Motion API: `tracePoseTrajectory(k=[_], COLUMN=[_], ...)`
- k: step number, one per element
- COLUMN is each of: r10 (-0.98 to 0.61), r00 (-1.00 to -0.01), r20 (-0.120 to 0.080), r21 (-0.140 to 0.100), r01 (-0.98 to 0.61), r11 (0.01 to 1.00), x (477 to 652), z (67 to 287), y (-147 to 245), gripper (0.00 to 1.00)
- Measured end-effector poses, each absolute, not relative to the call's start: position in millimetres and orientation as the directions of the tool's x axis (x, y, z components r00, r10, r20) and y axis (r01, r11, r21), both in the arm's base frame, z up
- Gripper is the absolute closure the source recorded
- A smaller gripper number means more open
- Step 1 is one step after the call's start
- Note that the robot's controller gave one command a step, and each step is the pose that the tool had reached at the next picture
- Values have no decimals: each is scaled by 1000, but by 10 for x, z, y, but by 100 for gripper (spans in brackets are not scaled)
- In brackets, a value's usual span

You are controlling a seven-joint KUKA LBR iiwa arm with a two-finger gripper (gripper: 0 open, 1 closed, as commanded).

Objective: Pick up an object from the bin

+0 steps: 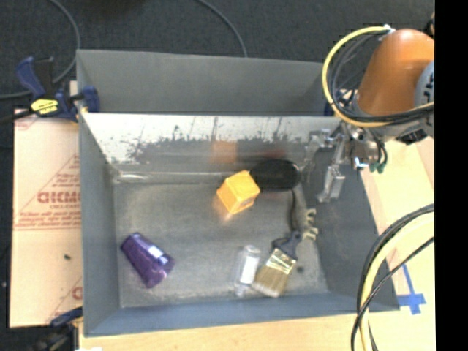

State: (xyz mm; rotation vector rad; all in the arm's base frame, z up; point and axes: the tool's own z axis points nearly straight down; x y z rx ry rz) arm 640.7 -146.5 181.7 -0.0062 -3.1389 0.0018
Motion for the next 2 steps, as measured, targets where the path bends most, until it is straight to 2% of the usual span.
tracePoseTrajectory(k=[1,2], r10=[0,346], r00=[-1000,-938], r20=[-5,-9], r21=[-3,0], r01=[0,346], r11=[1000,938], x=[6421,6458], z=[1872,936], y=[-1459,-1064], gripper=[0,0])
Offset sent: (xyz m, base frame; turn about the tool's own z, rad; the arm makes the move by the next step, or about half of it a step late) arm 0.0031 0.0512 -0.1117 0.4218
